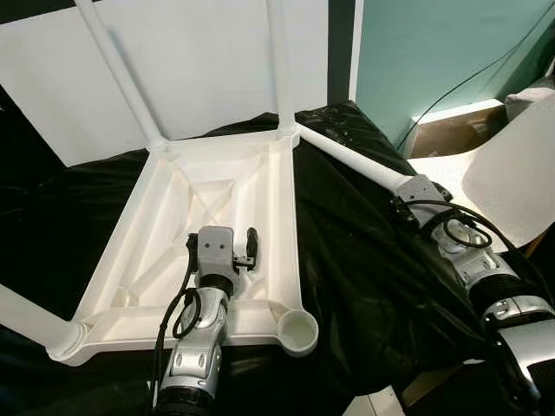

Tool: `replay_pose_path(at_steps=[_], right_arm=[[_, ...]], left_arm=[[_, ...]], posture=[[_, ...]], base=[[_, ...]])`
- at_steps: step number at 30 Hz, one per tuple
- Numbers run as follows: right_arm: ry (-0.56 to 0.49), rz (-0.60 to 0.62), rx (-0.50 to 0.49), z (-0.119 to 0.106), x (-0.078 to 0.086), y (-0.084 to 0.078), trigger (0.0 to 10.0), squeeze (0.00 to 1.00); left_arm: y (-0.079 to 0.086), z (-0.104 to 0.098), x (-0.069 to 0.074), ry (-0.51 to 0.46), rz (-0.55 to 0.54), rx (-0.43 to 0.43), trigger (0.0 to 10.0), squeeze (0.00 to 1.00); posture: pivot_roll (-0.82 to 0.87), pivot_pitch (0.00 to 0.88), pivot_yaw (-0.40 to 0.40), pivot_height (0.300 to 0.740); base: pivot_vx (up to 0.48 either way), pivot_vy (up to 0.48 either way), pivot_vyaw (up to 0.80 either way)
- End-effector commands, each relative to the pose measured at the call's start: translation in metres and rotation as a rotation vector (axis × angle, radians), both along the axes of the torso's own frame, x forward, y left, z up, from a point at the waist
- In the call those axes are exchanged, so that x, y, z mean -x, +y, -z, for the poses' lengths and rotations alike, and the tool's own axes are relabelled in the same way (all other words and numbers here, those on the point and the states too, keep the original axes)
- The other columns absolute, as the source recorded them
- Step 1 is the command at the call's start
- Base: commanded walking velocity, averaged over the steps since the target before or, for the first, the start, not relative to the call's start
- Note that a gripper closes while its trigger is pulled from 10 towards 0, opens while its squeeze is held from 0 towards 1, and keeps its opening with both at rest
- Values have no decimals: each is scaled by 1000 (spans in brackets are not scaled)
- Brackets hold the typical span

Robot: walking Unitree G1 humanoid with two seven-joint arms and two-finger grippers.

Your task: Building children table

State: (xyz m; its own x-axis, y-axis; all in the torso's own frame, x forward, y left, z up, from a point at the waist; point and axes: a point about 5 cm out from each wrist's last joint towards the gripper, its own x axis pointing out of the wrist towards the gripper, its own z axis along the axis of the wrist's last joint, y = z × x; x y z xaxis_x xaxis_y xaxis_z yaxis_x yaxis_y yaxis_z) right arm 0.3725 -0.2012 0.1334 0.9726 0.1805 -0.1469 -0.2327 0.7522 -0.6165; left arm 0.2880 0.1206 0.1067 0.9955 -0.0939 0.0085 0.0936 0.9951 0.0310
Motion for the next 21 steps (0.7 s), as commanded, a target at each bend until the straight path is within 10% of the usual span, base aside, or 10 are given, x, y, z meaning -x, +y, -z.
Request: replay_pose_path(at_steps=[1,12,21], right_arm=[[63,-72,-105,8,4,14,10000,0],[126,-178,-333,13,17,38,10000,0],[2,-196,-304,2,27,44,10000,0]], left_arm=[[3,0,1,7,-22,-15,10000,0],[3,0,-1,6,-22,-14,10000,0],[0,1,-2,7,-13,-12,10000,0]], posture=[[-6,0,119,740],[-16,0,116,740],[-24,0,118,740]], base=[[0,0,0],[0,0,0],[0,0,0]])
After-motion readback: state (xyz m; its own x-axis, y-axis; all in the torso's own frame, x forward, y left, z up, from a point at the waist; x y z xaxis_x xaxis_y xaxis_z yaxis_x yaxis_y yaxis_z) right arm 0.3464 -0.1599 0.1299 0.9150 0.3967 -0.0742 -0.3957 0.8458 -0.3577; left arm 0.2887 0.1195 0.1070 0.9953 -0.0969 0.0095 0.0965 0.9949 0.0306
